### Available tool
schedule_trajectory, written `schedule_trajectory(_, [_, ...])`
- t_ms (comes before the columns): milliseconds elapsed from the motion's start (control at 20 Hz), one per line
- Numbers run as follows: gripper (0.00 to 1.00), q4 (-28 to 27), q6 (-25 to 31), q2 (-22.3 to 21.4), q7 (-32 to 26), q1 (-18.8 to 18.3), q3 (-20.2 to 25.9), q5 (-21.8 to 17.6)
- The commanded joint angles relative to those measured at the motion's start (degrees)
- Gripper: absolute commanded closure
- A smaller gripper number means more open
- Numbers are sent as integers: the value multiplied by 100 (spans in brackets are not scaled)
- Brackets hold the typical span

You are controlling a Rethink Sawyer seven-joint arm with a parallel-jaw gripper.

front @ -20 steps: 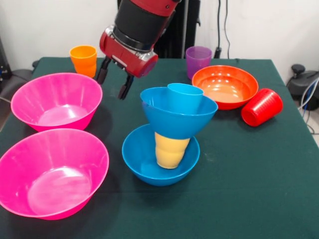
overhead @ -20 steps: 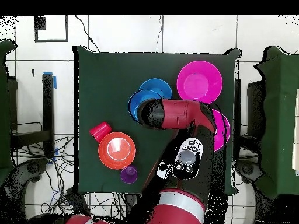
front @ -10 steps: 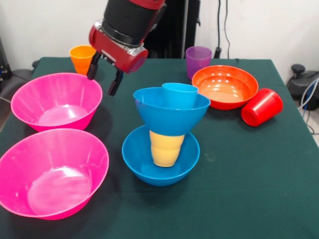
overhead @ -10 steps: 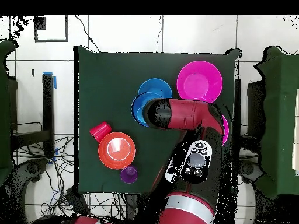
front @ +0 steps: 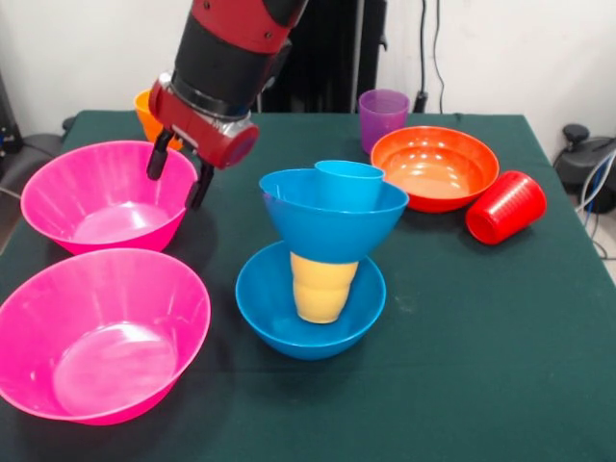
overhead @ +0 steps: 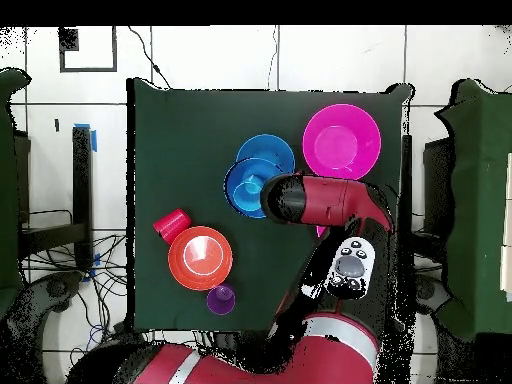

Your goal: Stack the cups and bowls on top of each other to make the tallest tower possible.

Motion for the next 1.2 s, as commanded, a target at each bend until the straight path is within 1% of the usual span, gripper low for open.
schedule_trajectory(50, [0,308,-446,655,13,-117,662,-315])
schedule_trajectory(350, [0,410,-503,652,43,-106,634,-276])
schedule_trajectory(650, [0,458,-571,661,-12,-173,661,-295])
schedule_trajectory(1000, [0,337,-782,898,-11,-267,671,-330])
schedule_trajectory(1050, [0,336,-752,873,-3,-237,671,-314])
schedule_trajectory(1200, [0,256,-879,1014,-37,-326,704,-340])
